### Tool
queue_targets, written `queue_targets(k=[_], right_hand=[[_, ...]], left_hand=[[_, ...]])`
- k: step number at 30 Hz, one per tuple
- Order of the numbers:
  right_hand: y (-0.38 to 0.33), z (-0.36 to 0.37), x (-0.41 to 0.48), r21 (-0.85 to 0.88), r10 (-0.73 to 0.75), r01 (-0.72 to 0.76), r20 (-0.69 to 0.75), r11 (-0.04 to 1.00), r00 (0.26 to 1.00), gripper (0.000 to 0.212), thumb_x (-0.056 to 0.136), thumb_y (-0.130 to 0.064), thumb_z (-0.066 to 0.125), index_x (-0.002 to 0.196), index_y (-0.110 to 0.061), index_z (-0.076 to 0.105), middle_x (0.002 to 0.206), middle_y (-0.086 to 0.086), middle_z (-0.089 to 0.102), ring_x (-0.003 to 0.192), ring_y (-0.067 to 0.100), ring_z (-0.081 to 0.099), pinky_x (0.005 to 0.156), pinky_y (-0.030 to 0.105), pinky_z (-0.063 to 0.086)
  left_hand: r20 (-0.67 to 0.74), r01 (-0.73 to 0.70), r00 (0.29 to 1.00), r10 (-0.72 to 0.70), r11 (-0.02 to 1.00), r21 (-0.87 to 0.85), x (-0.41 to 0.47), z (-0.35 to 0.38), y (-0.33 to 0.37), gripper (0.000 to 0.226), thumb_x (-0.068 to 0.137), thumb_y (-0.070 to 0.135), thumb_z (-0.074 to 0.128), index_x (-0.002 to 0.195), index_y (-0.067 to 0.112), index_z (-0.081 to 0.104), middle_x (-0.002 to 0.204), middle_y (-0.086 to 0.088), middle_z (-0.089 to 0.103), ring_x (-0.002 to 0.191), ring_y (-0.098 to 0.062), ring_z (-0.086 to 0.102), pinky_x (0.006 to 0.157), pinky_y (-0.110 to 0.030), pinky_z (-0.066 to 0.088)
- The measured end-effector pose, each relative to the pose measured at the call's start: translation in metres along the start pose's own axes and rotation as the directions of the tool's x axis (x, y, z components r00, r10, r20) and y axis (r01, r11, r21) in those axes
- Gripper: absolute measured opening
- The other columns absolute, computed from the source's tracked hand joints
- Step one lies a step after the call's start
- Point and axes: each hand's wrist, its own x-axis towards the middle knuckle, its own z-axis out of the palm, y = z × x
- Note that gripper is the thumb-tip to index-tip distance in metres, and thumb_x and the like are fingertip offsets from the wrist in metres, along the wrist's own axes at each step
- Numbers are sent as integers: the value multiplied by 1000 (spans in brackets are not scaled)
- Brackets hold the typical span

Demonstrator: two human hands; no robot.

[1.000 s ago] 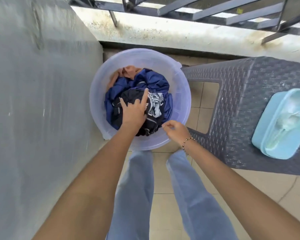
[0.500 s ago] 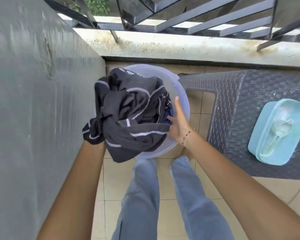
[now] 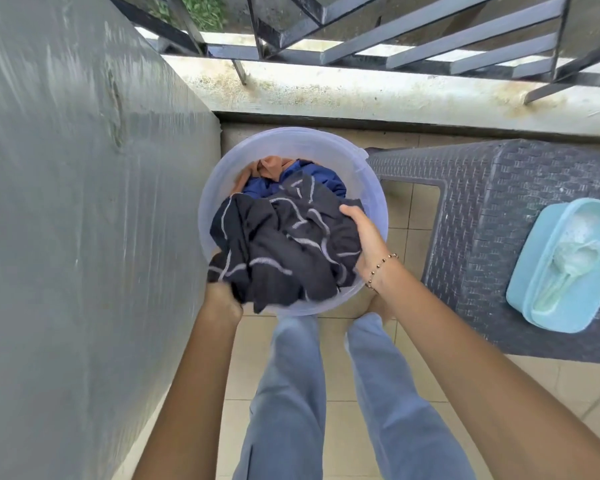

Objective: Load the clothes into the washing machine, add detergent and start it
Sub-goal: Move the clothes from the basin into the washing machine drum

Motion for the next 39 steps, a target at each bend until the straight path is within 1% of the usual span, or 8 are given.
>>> queue_targets(k=[8, 11, 16, 19, 22, 26, 31, 39], right_hand=[[33, 13, -18, -341, 34, 45, 220, 939, 975, 101, 66, -51, 75, 146, -28, 18, 137, -15, 46, 122, 5, 47, 104, 33, 38], [36, 13, -31, -336, -1, 87, 249, 938, 968, 79, 62, -40, 83, 130, -33, 44, 130, -12, 59, 118, 9, 56, 105, 38, 43], [12, 18, -71, -288, -251, 277, 123, 917, 960, 62, 56, -40, 87, 112, -28, 65, 107, -11, 72, 99, 10, 68, 84, 25, 56], [-6, 26, -111, -243, -367, 370, 62, 897, 928, 57, 52, -47, 86, 103, -33, 68, 101, -14, 74, 94, 7, 70, 77, 22, 57], [-20, 35, -154, -96, -364, 376, 121, 922, 923, 66, 56, -57, 82, 114, -27, 66, 110, -3, 72, 105, 18, 67, 84, 30, 56], [-29, 26, -215, 73, -387, 380, 195, 922, 901, 69, 72, -53, 73, 129, -19, 56, 127, 9, 63, 117, 25, 60, 105, 45, 43], [-26, 14, -286, -6, -446, 451, 139, 892, 884, 83, 48, -60, 84, 121, -32, 58, 123, -1, 65, 117, 21, 60, 107, 47, 40], [-13, 40, -388, -268, -618, 690, 310, 672, 722, 53, 77, -18, 76, 125, -23, 56, 121, 3, 65, 110, 17, 63, 95, 36, 52]], left_hand=[[96, -55, 995, 42, 988, 146, -25, 29, 4, 26, 91, 22, 41, 90, 16, 66, 84, -1, 72, 76, -22, 68, 55, -26, 54], [178, 19, 983, -49, 987, 162, -45, 32, 16, 35, 89, 33, 45, 69, 17, 68, 65, -3, 72, 55, -17, 68, 49, -26, 54], [146, -245, 966, 214, 939, 244, -87, 28, 46, 24, 90, 45, 51, 95, 28, 67, 97, 0, 72, 94, -21, 68, 86, -41, 55], [314, -472, 858, 407, 865, 168, -135, 27, 58, 10, 89, 52, 56, 98, 52, 55, 104, 16, 68, 103, -9, 66, 86, -34, 52], [573, -593, 713, 404, 783, 187, -176, 30, 58, 42, 85, 40, 68, 124, 43, 51, 123, 13, 65, 113, -5, 62, 95, -27, 52], [510, -573, 761, 402, 785, 236, -222, 26, 68, 45, 89, 33, 65, 132, 27, 52, 125, 2, 66, 115, -18, 63, 100, -43, 49], [324, -306, 902, 285, 952, 14, -272, 2, 83, 30, 97, 36, 50, 113, 13, 59, 102, -12, 65, 96, -28, 63, 83, -38, 50], [529, -261, 781, 334, 942, -209, -388, -44, 66, 41, 97, 41, 46, 103, 9, 71, 104, -16, 69, 97, -30, 64, 102, -44, 43]])
